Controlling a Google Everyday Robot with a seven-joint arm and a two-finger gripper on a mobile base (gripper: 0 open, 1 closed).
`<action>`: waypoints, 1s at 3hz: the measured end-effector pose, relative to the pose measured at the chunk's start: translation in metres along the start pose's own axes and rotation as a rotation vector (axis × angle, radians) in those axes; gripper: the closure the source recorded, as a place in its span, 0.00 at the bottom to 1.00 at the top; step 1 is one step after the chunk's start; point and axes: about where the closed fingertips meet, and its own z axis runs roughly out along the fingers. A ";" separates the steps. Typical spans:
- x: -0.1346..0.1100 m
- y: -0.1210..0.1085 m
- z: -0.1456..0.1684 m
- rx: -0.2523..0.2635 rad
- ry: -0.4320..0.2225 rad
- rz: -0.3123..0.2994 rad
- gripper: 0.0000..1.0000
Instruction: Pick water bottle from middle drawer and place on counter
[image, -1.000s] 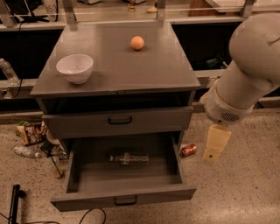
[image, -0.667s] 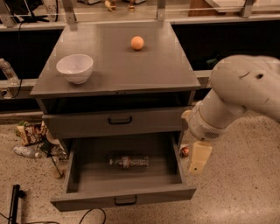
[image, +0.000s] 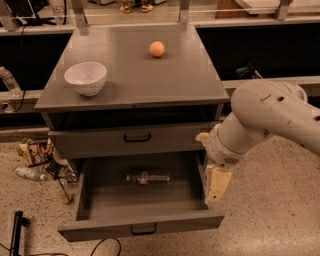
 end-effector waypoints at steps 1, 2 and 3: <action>-0.014 0.002 0.036 -0.041 -0.099 0.014 0.00; -0.035 0.001 0.081 -0.086 -0.203 0.019 0.00; -0.059 -0.008 0.127 -0.104 -0.289 0.038 0.00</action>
Offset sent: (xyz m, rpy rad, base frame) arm 0.0236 0.1060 -0.1174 0.3494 0.1396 0.0679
